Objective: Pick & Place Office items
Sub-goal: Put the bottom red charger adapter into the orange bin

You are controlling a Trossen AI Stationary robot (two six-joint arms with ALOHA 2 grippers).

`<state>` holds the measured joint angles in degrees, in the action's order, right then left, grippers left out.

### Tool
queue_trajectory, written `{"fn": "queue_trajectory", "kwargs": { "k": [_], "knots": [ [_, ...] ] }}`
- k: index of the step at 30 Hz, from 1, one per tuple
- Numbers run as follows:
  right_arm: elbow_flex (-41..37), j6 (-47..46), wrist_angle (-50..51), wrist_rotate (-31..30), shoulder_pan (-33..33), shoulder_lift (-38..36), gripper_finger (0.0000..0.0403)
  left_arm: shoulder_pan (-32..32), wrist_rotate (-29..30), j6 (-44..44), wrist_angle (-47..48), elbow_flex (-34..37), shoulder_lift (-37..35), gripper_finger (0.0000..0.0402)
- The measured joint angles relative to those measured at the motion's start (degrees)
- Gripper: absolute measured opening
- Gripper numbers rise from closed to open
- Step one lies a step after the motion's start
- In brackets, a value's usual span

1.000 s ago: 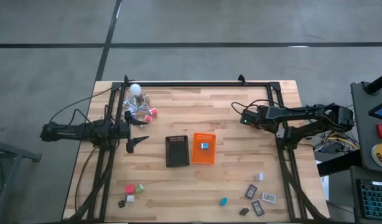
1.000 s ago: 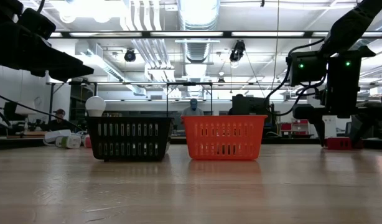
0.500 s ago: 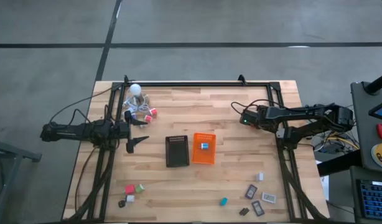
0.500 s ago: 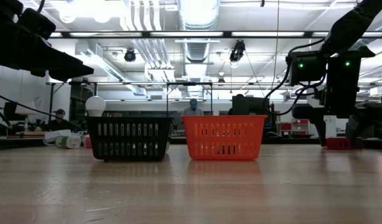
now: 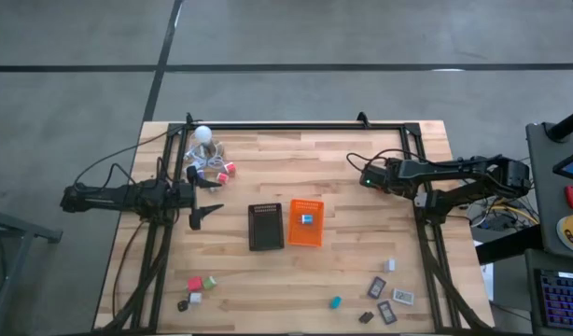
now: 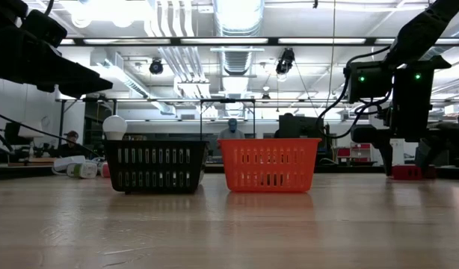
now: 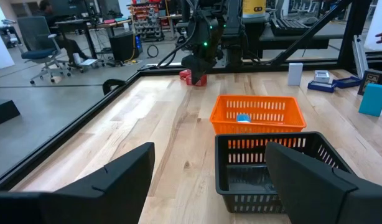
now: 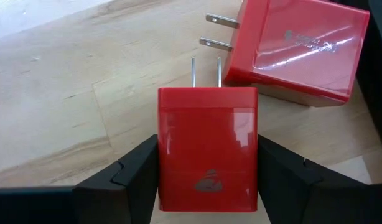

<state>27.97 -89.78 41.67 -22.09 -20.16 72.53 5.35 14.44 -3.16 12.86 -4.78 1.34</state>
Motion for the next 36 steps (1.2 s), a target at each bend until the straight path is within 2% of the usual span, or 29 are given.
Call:
{"fn": "queue_trajectory", "kwargs": {
  "k": [7,13,17,31,36],
  "knots": [
    [1.7,2.9,0.5,1.2,0.0,-0.5,0.0216,0.0,0.0,0.0,0.0,0.0,0.0,0.0310],
    [6.8,7.0,6.2,1.2,0.0,-1.3,0.0216,0.0,0.0,0.0,0.0,0.0,0.0,0.0310],
    [11.2,13.5,8.1,1.2,0.0,-2.0,0.0216,0.0,0.0,0.0,0.0,0.0,0.0,0.0310],
    [25.5,41.1,4.9,1.8,1.8,-2.4,0.0216,0.0,0.0,0.0,0.0,0.0,0.0,0.0310],
    [28.2,47.7,1.0,6.4,3.9,-2.3,0.0216,0.0,0.0,0.0,0.0,0.0,0.0,0.0310]
  ]
}}
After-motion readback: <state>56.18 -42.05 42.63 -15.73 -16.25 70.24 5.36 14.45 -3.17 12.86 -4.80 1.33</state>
